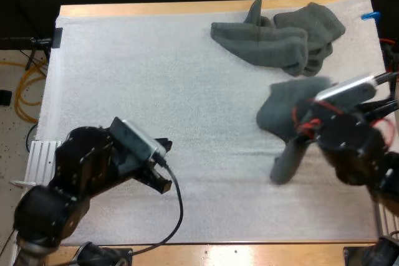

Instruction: Pick towel from pile fold and stack

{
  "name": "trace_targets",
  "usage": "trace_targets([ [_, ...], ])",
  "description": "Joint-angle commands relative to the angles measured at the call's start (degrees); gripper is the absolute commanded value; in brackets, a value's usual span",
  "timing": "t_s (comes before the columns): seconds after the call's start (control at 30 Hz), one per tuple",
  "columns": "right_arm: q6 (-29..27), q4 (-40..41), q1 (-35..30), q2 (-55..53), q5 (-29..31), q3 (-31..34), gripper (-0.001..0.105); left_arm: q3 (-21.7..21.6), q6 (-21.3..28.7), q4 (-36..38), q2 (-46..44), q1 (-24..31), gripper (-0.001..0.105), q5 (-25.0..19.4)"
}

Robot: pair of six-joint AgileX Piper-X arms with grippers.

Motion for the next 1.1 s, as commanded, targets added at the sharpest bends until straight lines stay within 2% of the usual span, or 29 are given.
trace_targets([
  [0.0, -4.28, -0.86, -2.73, -0.33, 3.71, -1.64, 0.000, -0.20, 0.91, -0.17, -0.99, -0.10, 0.020, -1.76],
  [0.07, -7.16, -0.86, -6.80, -0.33, 2.81, -2.69, 0.000, -0.20, 0.98, -0.17, -1.34, -0.10, 0.039, -1.92],
  [0.13, -8.50, -0.75, -12.40, -0.44, -2.03, -3.42, 0.000, -0.20, 0.98, -0.17, -1.33, -0.10, 0.060, -1.91],
  [0.17, -8.47, -0.68, -13.91, -0.44, -3.63, -3.45, 0.000, -0.20, 0.98, -0.17, -1.33, -0.10, 0.064, -1.91],
  [0.2, -8.15, 0.06, -15.78, -0.44, -8.00, -3.43, 0.000, -0.20, 0.98, -0.17, -1.33, -0.10, 0.067, -1.91],
  [0.27, -5.19, 2.08, -17.45, 0.03, -16.08, -3.43, 0.000, -0.20, 0.98, -0.17, -1.33, -0.10, 0.067, -1.91],
  [0.37, 3.69, 4.07, -17.23, 1.90, -26.38, -2.91, 0.000, -0.20, 0.98, -0.17, -1.33, -0.10, 0.067, -1.91],
  [0.43, 12.08, 3.69, -15.53, 4.52, -36.55, -1.44, 0.000, -0.20, 0.98, -0.17, -1.33, -0.10, 0.067, -1.91],
  [0.53, 18.42, 1.10, -11.23, 8.69, -44.26, 1.79, 0.000, -0.20, 0.98, -0.17, -1.33, -0.10, 0.066, -2.47],
  [0.7, 23.51, -9.94, -2.25, 19.09, -48.55, 6.35, 0.000, -0.20, 0.98, -0.17, -1.33, -0.10, 0.066, -2.97],
  [0.83, 29.73, -18.89, 2.98, 27.44, -56.85, 6.29, 0.000, -0.20, 0.98, -0.17, -1.33, -0.10, 0.066, -2.97],
  [0.93, 33.59, -24.34, 4.88, 31.84, -61.33, 6.29, 0.000, -0.20, 0.98, -0.17, -1.33, -0.10, 0.066, -2.97],
  [1.07, 35.89, -28.04, 5.58, 34.90, -65.17, 6.29, 0.000, -0.20, 0.98, -0.17, -1.33, -0.10, 0.066, -2.97],
])
